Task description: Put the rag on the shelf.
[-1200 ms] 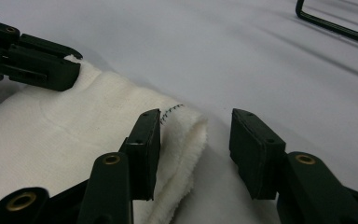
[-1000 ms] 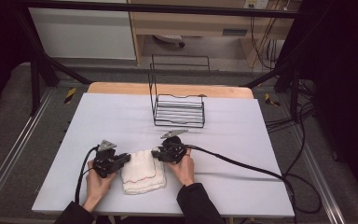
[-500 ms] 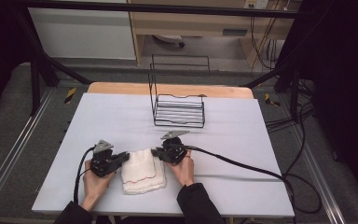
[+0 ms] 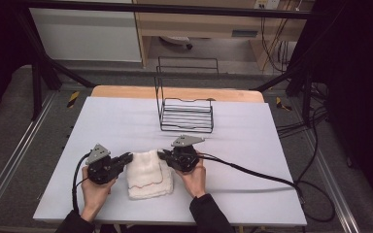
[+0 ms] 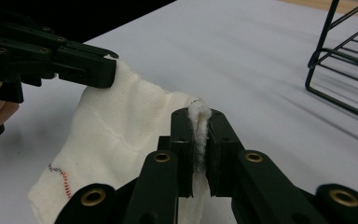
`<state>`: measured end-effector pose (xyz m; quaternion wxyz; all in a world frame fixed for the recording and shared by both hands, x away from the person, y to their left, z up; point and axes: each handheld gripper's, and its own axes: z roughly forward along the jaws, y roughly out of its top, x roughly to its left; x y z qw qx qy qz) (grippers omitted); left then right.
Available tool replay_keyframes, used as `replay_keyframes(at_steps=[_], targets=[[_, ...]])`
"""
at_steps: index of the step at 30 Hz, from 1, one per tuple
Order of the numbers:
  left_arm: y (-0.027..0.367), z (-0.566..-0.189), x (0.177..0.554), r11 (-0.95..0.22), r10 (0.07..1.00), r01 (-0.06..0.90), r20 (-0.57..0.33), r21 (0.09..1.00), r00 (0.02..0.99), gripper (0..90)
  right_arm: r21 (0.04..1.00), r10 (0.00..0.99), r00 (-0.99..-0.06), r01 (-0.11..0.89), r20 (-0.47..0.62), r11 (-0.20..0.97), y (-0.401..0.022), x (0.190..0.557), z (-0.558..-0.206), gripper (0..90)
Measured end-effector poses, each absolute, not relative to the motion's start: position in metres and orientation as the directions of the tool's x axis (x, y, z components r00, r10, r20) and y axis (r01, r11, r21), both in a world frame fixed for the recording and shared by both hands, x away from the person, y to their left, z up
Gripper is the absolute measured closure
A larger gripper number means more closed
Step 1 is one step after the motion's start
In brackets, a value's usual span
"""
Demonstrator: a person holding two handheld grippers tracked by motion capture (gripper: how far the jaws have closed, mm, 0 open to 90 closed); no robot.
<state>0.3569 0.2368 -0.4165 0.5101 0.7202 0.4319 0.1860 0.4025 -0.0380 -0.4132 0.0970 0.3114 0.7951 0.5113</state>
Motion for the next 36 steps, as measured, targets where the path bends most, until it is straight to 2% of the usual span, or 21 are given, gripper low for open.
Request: replay_keyframes(at_steps=[14,36], targets=[[0.238,-0.394,0.343,-0.053,0.805,0.283,-0.127,0.958,0.580,83.4,0.956,0.584,-0.807,0.231,0.085,0.180,-0.048,0.386,-0.387,83.5],[0.227,-0.362,0.341,0.006,0.796,0.165,-0.104,0.986,0.596,83.5,0.987,0.597,-0.801,0.127,0.046,0.094,-0.063,0.379,-0.356,83.6]])
